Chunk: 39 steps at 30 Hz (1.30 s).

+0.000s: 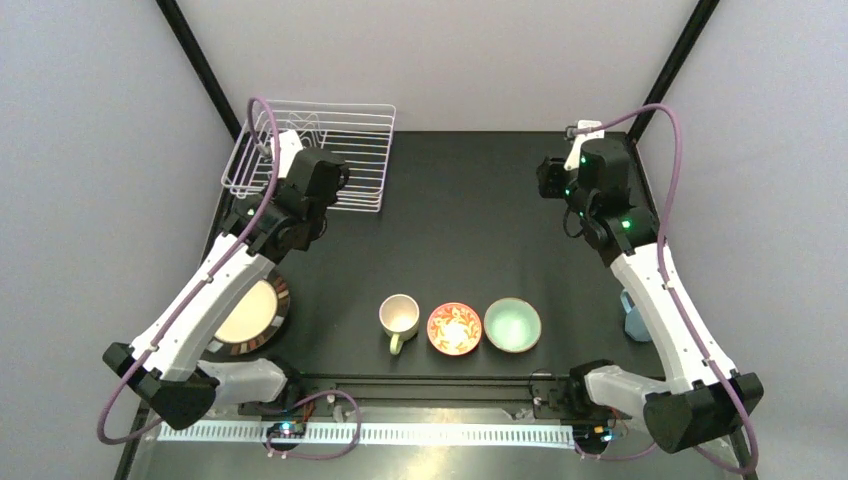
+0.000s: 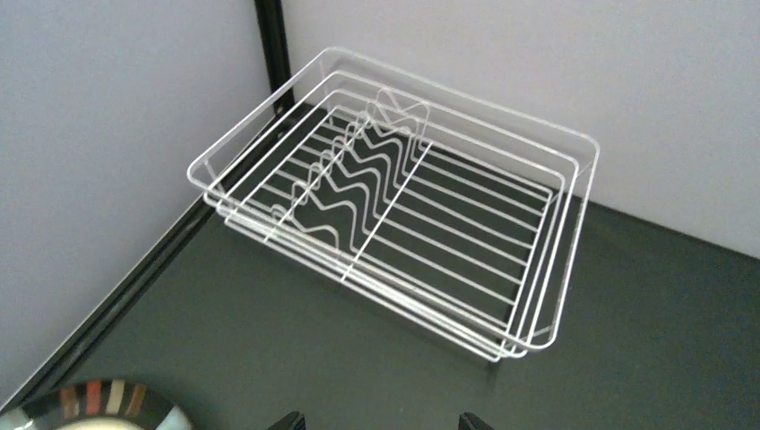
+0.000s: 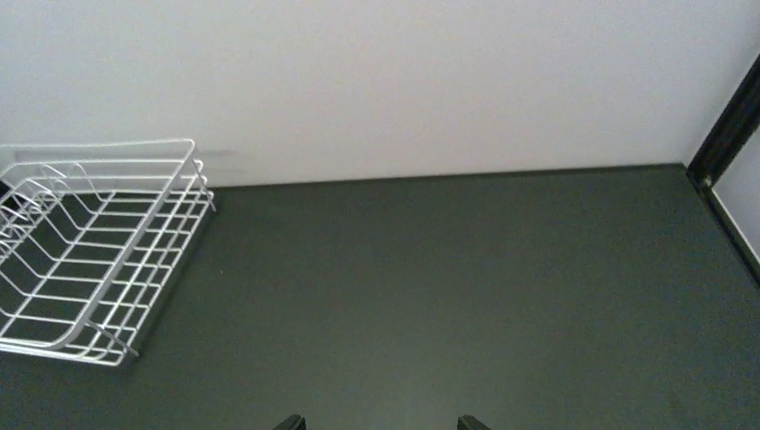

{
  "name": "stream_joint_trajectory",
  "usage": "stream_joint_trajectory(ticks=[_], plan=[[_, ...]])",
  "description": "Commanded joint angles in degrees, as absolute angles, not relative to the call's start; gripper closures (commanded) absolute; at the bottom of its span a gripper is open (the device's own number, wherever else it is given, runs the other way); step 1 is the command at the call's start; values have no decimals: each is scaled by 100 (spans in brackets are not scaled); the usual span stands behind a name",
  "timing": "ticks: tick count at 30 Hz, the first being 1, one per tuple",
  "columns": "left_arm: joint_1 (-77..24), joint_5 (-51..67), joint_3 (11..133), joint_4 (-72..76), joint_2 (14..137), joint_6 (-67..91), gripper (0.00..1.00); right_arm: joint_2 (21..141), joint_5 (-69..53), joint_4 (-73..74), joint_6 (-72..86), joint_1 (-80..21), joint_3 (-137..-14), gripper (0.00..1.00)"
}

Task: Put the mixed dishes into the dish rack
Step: Move the dish rack to the center of the board.

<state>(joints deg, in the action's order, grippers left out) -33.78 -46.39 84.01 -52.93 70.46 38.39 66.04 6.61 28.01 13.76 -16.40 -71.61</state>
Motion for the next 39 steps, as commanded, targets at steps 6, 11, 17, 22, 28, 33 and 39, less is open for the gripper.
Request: stream_joint_trajectory(ticks=[6, 11, 17, 22, 28, 33, 39], plan=[[-3422, -4822, 7655, -7114, 6626, 5597, 1, 6334, 336, 3261, 1474, -1686, -6669, 2], [-3221, -4982, 7561, -7573, 6067, 6037, 1, 6165, -322, 3035, 1372, -1686, -6353, 2], [-2930, -4743, 7019, -7556, 5529, 6120, 1, 6224, -779, 2915, 1415, -1688, -6221, 2], [-2293, -4411, 6347, -7328, 5033, 5946, 1, 6232, -1078, 2849, 1366, -1688, -6172, 2], [-1469, -3633, 5526, -6821, 4654, 5720, 1, 6266, -1336, 2859, 1190, -1688, -6161, 2], [-1190, -3400, 5101, -6602, 4583, 5804, 1, 6545, -1577, 2821, 1126, -1686, -6289, 2], [-688, -3056, 4773, -6349, 4541, 5778, 1, 7111, -1965, 2813, 1080, -1688, -6701, 2]])
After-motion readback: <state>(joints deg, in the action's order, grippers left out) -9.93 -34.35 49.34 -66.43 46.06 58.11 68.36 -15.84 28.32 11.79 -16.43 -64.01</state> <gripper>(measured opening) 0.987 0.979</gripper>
